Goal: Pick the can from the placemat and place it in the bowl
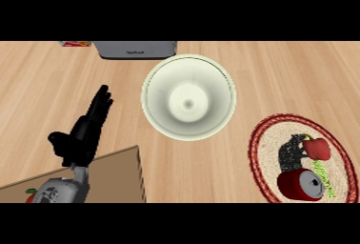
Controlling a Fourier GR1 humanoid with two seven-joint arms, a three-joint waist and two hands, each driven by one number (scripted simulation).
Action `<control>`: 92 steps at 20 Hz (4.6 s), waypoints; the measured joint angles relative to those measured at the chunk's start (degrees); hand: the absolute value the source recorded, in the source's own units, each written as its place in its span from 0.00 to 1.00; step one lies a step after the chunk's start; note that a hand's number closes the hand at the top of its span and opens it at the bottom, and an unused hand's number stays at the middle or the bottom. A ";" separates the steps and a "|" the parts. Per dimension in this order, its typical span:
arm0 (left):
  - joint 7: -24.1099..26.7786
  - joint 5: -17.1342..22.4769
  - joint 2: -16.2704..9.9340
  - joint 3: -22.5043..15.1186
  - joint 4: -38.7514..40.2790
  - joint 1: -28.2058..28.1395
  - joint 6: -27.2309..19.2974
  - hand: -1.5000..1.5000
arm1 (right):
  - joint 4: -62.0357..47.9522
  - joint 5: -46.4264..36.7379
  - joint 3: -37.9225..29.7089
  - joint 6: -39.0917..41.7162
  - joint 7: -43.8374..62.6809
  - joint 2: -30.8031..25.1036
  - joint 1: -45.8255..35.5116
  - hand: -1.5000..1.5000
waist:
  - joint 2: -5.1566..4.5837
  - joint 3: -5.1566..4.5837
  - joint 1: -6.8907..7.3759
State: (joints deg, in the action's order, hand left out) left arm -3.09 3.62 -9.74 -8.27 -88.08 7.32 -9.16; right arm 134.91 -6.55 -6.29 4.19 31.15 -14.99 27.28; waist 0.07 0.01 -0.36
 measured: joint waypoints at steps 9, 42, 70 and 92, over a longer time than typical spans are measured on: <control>-1.53 -2.11 2.10 0.59 -1.05 -0.21 0.19 0.50 | -4.16 -2.15 1.82 1.57 -3.87 6.90 0.77 0.00 | -0.01 -0.01 0.05; -1.50 -4.69 4.70 4.43 0.38 1.15 3.94 0.50 | -26.77 -22.82 7.55 1.80 -20.69 7.91 -6.40 1.00 | 0.11 -0.30 0.17; -0.61 -5.55 5.55 4.28 0.59 0.61 4.37 0.50 | -0.57 2.10 26.33 36.44 -41.38 -2.64 -23.99 1.00 | -0.04 -0.07 0.44; -1.71 -6.74 6.50 3.98 -0.64 0.46 4.42 0.50 | -17.39 2.14 22.63 23.23 -5.73 6.17 -69.92 1.00 | -0.16 -0.07 1.18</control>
State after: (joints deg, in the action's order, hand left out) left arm -4.80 -3.12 -3.24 -4.30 -88.72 7.78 -4.74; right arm 117.52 -4.41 16.34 27.42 25.42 -8.82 -42.64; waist -0.09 -0.06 0.83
